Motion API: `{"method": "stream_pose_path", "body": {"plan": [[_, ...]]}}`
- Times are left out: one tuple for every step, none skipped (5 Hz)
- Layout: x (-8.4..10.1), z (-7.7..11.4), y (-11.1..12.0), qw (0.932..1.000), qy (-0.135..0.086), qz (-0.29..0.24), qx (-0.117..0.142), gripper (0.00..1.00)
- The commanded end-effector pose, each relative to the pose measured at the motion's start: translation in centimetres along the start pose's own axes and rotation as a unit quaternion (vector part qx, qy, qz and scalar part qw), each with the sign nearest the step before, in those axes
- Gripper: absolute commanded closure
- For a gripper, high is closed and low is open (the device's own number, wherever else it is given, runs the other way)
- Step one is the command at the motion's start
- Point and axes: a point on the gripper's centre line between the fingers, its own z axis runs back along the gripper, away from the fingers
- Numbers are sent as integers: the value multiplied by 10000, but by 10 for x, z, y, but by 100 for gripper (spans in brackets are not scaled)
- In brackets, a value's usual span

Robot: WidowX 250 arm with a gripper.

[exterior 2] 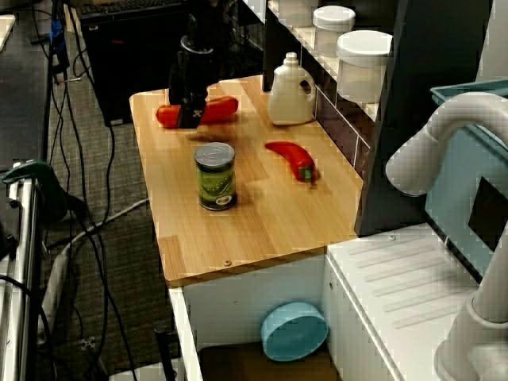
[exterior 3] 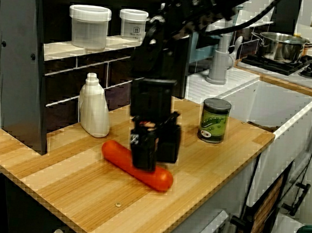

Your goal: Push into sink

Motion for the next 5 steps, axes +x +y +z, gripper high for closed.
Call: {"method": "stream_pose_path", "body": {"plan": [[-11, 42, 1, 9991, -299, -288, -127, 0], [-15, 49, -1, 9987, -203, -403, -248, 0], [-23, 55, -21, 9956, -124, -743, -557, 0], [-31, 54, -61, 9972, -415, -178, -590, 0], [-32, 47, -94, 9950, -862, 432, -266, 0]]}}
